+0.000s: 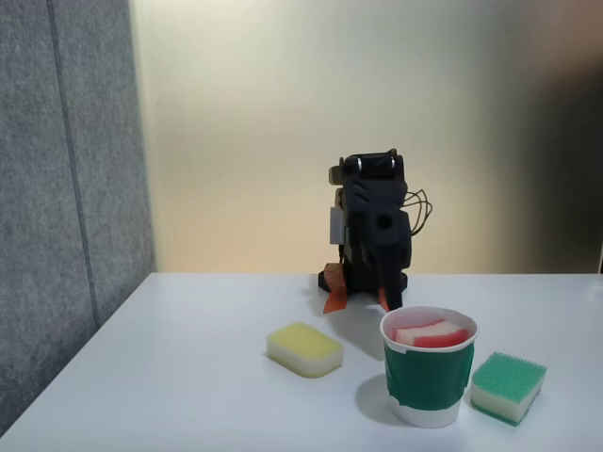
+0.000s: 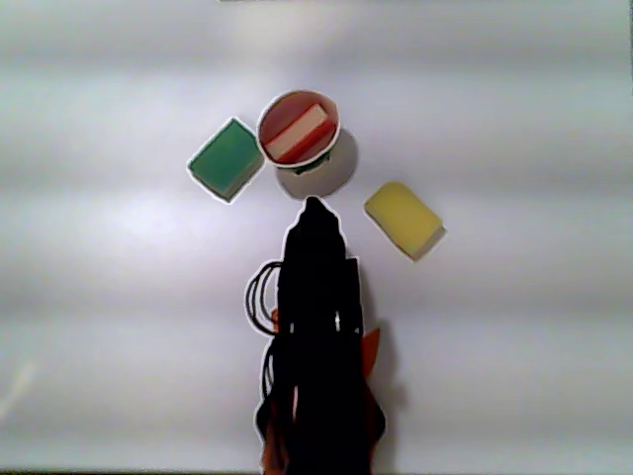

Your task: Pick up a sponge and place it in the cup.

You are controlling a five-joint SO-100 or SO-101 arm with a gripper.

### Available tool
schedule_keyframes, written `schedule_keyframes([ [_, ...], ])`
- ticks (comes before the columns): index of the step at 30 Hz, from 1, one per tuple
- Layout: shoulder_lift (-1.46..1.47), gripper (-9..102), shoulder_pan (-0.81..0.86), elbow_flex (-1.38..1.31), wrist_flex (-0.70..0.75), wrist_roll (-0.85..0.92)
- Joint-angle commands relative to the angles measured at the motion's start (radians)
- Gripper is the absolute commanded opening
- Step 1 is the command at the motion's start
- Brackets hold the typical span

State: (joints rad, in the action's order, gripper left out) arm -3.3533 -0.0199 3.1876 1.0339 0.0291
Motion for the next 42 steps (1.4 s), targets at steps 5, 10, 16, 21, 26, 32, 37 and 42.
schedule_keyframes([
  [5, -0.011, 0, -0.029, 0.044, 0.127, -0.078],
  [10, -0.009, 0, -0.071, 0.044, 0.209, -0.183],
  [16, -0.008, 0, -0.057, 0.044, 0.238, -0.164],
  [21, -0.009, 0, -0.026, 0.044, 0.241, -0.147],
  [26, -0.012, 0, 0.051, 0.044, 0.247, -0.110],
  [32, -0.014, 0, 0.130, 0.046, 0.255, -0.058],
  [37, -0.014, 0, 0.155, 0.046, 0.255, -0.055],
  [42, -0.014, 0, 0.144, 0.046, 0.255, -0.048],
])
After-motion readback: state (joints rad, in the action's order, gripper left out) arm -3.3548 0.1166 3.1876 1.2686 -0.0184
